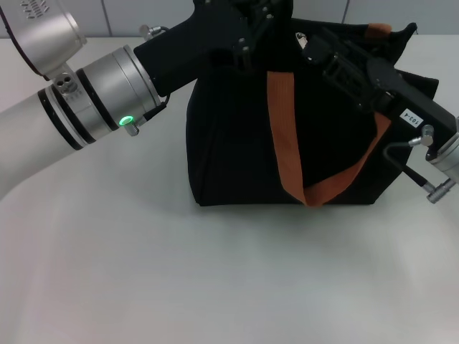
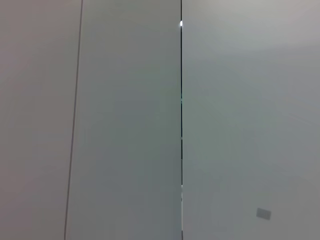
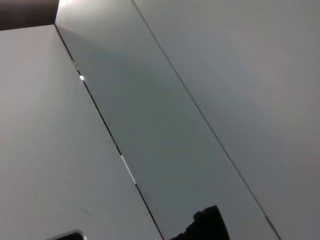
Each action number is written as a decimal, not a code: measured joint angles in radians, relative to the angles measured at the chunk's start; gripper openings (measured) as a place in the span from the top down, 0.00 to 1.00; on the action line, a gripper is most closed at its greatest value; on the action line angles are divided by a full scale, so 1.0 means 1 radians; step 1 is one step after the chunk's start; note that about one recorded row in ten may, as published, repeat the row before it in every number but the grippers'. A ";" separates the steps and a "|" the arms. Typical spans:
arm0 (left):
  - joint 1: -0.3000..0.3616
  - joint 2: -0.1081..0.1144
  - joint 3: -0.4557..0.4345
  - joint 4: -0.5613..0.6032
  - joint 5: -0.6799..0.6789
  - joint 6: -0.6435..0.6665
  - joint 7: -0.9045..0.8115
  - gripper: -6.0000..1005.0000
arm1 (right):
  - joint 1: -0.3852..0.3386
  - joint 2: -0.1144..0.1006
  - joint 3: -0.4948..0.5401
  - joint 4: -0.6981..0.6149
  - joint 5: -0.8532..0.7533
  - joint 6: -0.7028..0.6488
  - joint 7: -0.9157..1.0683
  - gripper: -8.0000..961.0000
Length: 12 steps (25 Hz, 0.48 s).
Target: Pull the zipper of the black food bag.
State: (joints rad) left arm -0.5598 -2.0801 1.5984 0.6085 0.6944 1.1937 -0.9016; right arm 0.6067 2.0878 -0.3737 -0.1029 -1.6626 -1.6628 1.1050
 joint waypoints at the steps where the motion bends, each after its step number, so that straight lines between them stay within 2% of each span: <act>1: 0.000 0.000 0.000 -0.001 0.000 -0.002 0.000 0.93 | 0.000 0.000 0.000 0.000 0.001 0.001 0.001 0.51; 8: 0.001 0.000 0.001 -0.002 -0.012 -0.011 0.001 0.93 | 0.042 0.000 -0.047 0.031 -0.008 0.028 0.016 0.51; 12: 0.003 0.000 0.002 -0.003 -0.013 -0.011 0.004 0.93 | 0.049 -0.002 -0.096 0.029 -0.009 -0.014 0.082 0.51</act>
State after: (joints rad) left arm -0.5566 -2.0800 1.5999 0.6059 0.6816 1.1824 -0.8978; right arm 0.6556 2.0860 -0.4701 -0.0735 -1.6717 -1.6770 1.1869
